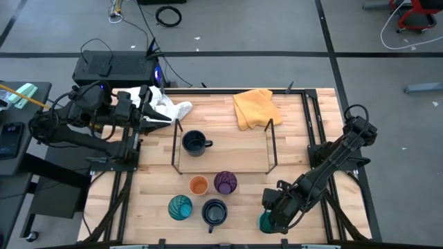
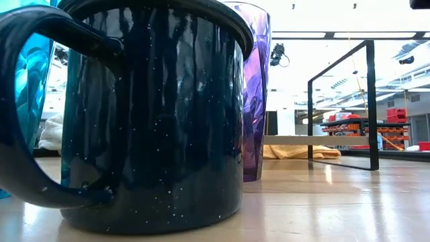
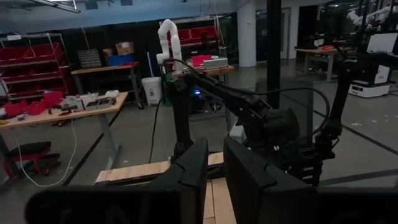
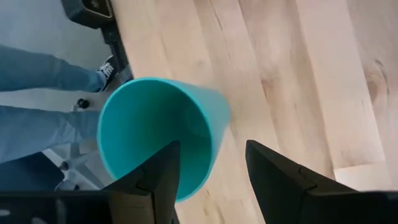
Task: Stack small to large cups/mugs on shelf
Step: Put the light blue cup on the shelf
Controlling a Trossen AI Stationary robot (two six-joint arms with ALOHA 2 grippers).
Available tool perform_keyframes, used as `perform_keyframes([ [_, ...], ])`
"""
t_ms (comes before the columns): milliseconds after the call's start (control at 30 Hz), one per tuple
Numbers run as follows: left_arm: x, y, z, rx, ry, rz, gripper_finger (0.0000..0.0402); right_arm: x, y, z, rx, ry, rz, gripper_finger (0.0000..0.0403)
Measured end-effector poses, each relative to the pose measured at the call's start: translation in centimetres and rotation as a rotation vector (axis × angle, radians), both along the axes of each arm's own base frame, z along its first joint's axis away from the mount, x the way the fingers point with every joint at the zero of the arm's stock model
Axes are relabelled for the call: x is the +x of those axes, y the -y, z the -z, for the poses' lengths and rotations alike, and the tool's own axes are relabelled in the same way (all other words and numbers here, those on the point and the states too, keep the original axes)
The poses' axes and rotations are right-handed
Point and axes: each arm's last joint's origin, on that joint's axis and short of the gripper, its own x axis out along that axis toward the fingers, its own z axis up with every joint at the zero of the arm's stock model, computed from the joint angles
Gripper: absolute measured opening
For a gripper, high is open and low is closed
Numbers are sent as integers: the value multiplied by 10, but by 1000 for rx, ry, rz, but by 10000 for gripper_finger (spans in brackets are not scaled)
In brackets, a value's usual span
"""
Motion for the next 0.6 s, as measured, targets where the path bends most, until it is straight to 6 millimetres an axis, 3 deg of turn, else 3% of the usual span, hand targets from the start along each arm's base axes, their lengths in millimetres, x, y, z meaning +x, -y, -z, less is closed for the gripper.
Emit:
perform_keyframes([
  [267, 0, 0, 0, 12, 2, -1, 63, 6, -3, 13, -24, -30, 4, 188],
  [600, 0, 0, 0, 12, 2, -1, 62, 12, 2, 14, -33, -20, 11, 184],
])
